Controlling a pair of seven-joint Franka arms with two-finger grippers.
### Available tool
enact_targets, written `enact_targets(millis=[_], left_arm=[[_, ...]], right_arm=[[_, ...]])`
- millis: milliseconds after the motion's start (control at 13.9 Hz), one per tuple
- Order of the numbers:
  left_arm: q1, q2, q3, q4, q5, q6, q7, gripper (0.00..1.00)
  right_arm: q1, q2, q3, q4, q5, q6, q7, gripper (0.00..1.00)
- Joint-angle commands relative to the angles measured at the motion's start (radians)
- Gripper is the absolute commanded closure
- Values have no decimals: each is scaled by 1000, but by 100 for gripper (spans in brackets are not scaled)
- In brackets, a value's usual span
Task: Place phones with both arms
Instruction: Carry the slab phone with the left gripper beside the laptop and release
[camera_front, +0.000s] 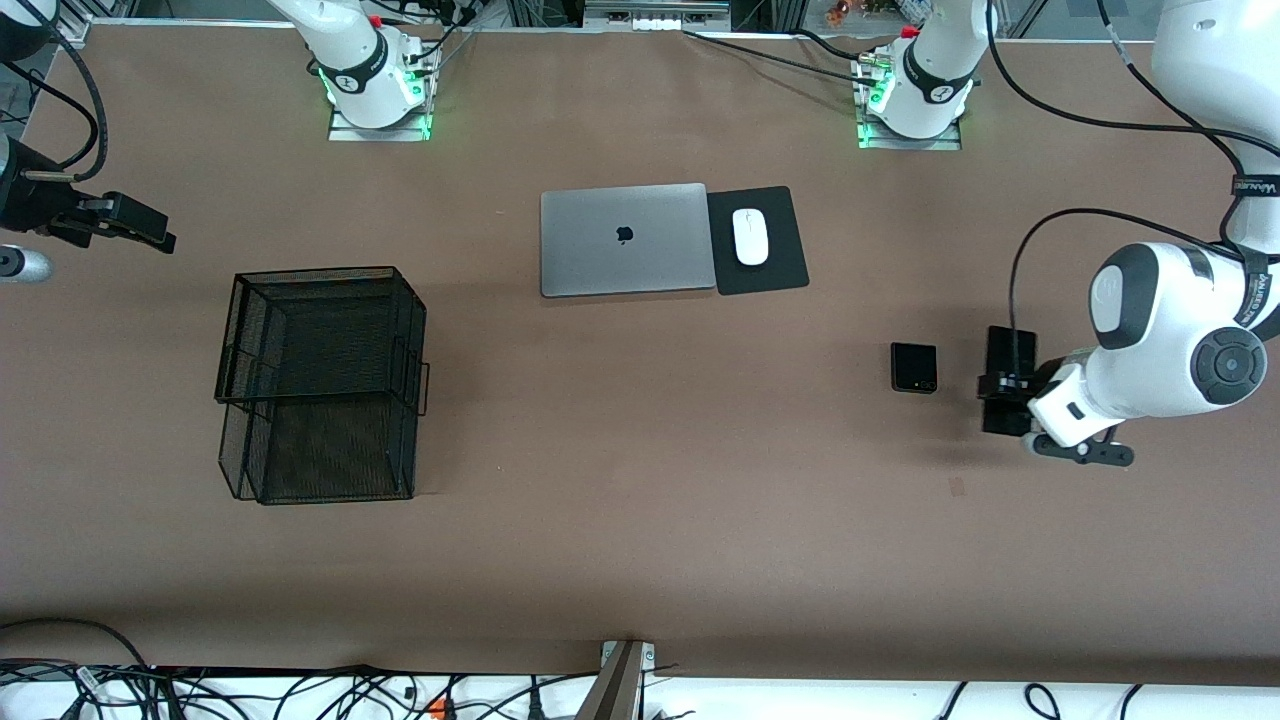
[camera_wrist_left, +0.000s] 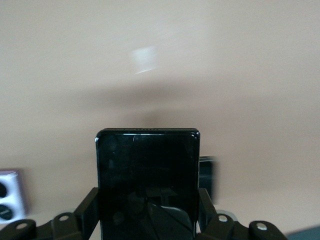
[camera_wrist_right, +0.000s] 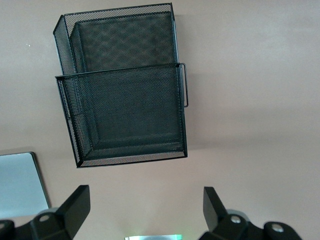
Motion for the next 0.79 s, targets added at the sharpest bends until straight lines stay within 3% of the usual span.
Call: enact_targets(millis=[0, 360, 721], left_arm=[[-82, 58, -51, 109, -89, -36, -118, 75], [-381, 257, -51, 341, -109, 5, -496, 74], [-565, 368, -43, 340, -97, 225, -702, 74]], right_arm=[[6, 7, -4, 12, 8, 4, 12, 0], [6, 7, -6, 12, 5, 2, 12, 0], [5, 5, -4, 1, 4, 42, -44, 0]])
